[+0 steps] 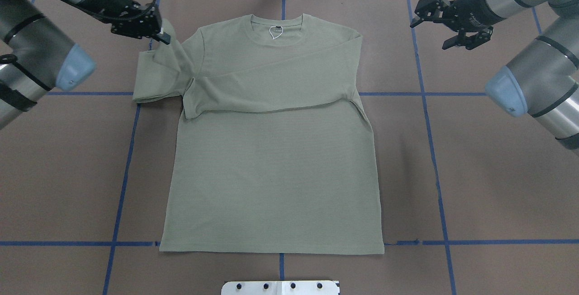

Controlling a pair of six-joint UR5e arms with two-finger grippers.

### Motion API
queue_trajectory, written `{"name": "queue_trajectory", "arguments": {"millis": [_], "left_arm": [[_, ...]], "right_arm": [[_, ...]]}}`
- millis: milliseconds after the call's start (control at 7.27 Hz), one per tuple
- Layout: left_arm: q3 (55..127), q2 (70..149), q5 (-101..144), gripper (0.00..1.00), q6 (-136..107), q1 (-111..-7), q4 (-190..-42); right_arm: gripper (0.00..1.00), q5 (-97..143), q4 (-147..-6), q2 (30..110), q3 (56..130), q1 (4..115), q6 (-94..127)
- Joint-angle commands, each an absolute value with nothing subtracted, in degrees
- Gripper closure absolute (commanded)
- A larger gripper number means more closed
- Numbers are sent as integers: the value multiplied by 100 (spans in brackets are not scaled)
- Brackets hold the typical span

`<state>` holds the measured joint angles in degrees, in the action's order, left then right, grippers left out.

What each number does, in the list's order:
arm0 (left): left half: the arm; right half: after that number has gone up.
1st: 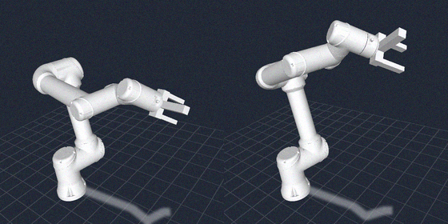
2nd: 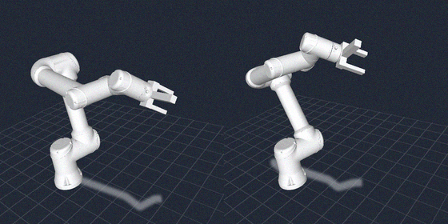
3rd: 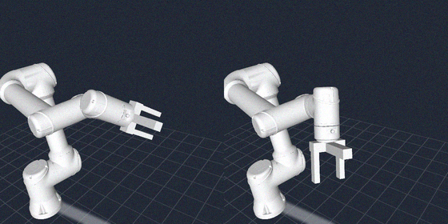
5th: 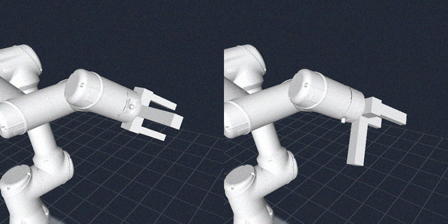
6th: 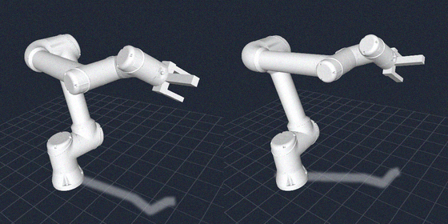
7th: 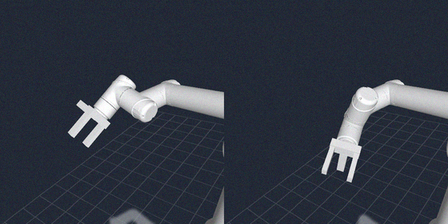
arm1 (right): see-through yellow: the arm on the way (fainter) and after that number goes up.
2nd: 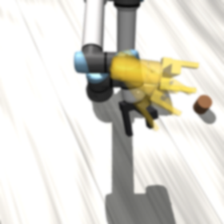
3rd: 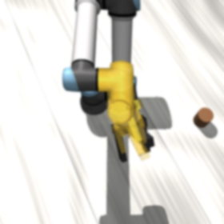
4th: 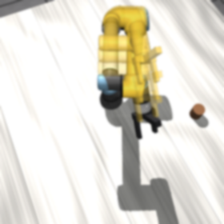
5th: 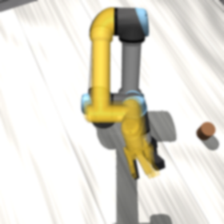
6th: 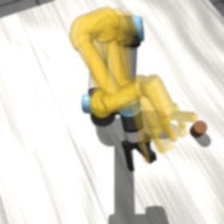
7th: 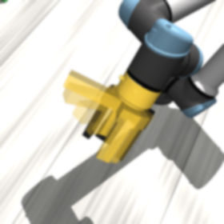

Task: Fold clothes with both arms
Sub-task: 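Carry the sleeve toward the far shoulder with the left gripper while the right arm withdraws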

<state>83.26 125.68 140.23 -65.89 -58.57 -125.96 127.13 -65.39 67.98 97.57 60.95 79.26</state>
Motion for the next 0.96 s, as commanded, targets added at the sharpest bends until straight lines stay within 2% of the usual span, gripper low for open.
{"name": "queue_trajectory", "arguments": {"millis": [0, 275, 688, 825], "left_arm": [[7975, 13714, 12839, 100, -7703, -5058, -12656], [6757, 14717, 11781, 100, -8548, -4380, -13478], [5988, 14975, 10733, 100, -8710, -3701, -14027], [5933, 14968, 10688, 100, -8710, -3648, -14106]], "right_arm": [[0, 12788, -6530, 7197, 10088, 6152, 7822], [0, 12788, -6530, 7268, 10160, 6152, 7822], [0, 12788, -6539, 7260, 10125, 6152, 7813], [0, 12788, -6539, 7260, 10116, 6152, 7813]]}}
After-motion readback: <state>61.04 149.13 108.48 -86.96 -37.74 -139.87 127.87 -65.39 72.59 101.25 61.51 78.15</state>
